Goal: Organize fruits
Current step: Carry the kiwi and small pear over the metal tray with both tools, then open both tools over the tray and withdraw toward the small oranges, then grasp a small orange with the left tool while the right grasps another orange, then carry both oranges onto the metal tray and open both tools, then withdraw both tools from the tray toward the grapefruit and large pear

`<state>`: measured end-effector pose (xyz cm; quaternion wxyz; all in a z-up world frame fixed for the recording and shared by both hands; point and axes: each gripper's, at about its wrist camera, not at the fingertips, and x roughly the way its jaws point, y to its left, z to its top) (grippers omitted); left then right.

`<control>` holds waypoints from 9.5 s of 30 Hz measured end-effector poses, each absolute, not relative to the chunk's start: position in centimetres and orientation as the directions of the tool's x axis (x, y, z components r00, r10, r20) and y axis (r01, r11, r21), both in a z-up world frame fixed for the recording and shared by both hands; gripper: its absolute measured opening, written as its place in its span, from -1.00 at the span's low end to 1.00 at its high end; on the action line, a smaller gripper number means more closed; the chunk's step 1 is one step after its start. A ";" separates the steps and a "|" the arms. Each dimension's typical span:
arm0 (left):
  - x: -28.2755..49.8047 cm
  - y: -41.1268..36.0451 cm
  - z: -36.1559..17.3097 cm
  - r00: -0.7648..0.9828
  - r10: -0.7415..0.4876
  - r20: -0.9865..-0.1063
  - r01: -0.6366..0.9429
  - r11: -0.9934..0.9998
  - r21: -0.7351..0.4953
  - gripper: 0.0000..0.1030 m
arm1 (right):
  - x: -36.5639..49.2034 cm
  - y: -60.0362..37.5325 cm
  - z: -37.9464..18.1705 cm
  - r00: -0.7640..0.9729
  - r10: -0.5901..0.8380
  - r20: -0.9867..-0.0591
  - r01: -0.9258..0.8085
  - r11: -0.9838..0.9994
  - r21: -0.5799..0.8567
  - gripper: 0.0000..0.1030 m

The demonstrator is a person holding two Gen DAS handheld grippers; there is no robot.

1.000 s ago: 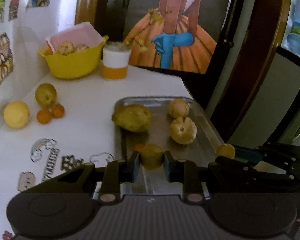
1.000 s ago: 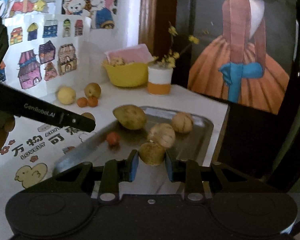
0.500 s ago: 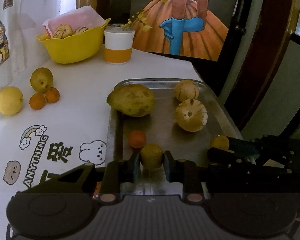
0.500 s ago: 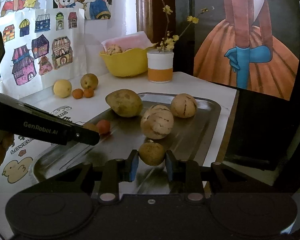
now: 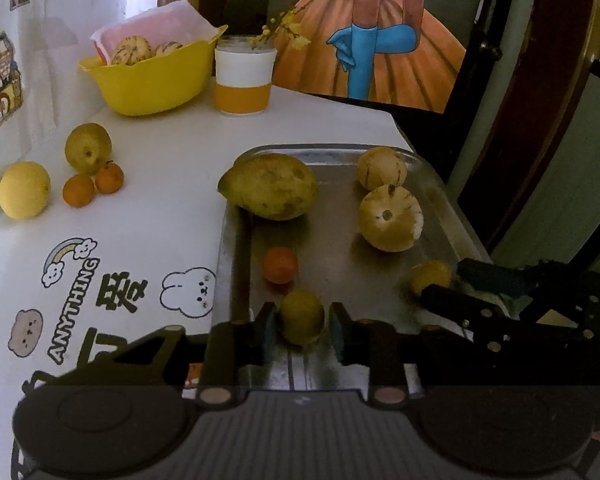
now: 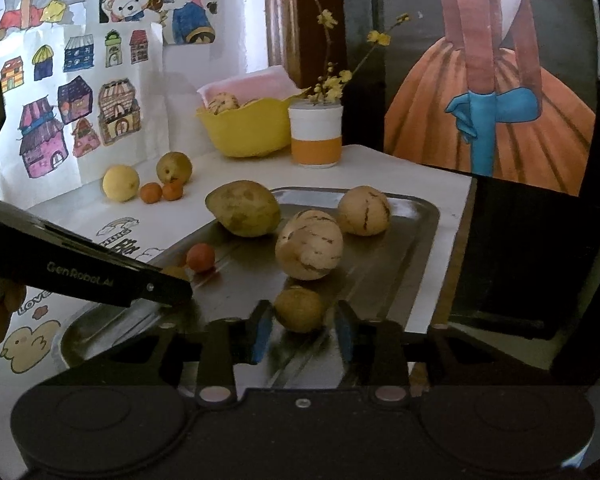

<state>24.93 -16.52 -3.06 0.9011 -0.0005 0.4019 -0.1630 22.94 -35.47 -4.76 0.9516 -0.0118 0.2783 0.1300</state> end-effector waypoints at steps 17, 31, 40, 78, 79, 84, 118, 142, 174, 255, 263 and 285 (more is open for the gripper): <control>14.6 -11.2 4.9 0.782 -0.304 -0.544 0.293 0.950 -0.111 0.99 | 10.7 -35.1 5.1 0.891 0.171 -0.421 -0.196 0.981 -0.015 0.99; 7.4 -1.2 5.9 0.712 -0.199 -0.674 0.235 0.971 -0.038 0.99 | 0.7 -29.0 9.6 0.735 0.321 -0.597 -0.357 0.932 0.062 0.99; 7.8 4.5 7.0 0.707 -0.105 -0.699 0.136 0.991 -0.011 0.99 | 3.5 -21.6 12.4 0.626 0.427 -0.653 -0.454 0.880 0.141 0.99; 31.2 -1.7 -0.9 0.794 -0.324 -0.515 0.386 0.922 0.015 0.99 | 42.7 -18.0 4.1 0.442 0.508 -0.739 -0.618 0.770 0.159 0.90; 31.6 -1.9 -1.2 0.790 -0.324 -0.521 0.397 0.917 0.031 0.99 | 43.3 -17.9 3.7 0.443 0.501 -0.744 -0.624 0.768 0.145 0.88; 33.2 -2.9 -2.9 0.774 -0.302 -0.556 0.428 0.897 0.108 0.96 | 44.9 -17.2 1.5 0.447 0.467 -0.762 -0.659 0.748 0.072 0.71; 38.6 -2.2 -5.1 0.720 -0.187 -0.668 0.286 0.957 0.040 -0.13 | 49.2 -13.5 -3.6 0.414 0.453 -0.789 -0.626 0.771 0.115 -0.42; 36.4 -2.8 -3.7 0.734 -0.202 -0.648 0.230 0.972 -0.042 -0.35 | 43.4 -19.5 -0.7 0.490 0.438 -0.753 -0.539 0.832 0.133 -0.43; 21.9 -14.3 0.6 0.702 -0.401 -0.589 0.406 0.904 -0.131 -0.35 | 24.4 -35.0 2.4 0.728 0.283 -0.624 -0.313 0.948 0.065 -0.43; 10.1 1.2 3.3 0.634 -0.168 -0.754 0.199 0.979 -0.052 0.99 | 10.7 -22.4 7.8 0.449 0.391 -0.803 -0.548 0.830 0.098 0.99; 13.0 2.3 4.9 0.711 -0.034 -0.702 0.081 0.996 0.034 0.99 | 18.5 -19.0 12.3 0.511 0.384 -0.769 -0.594 0.805 0.006 0.99; 29.2 0.4 -0.6 0.796 -0.017 -0.606 0.014 1.000 -0.011 0.99 | 42.2 -17.4 5.7 0.580 0.424 -0.695 -0.427 0.885 0.184 0.99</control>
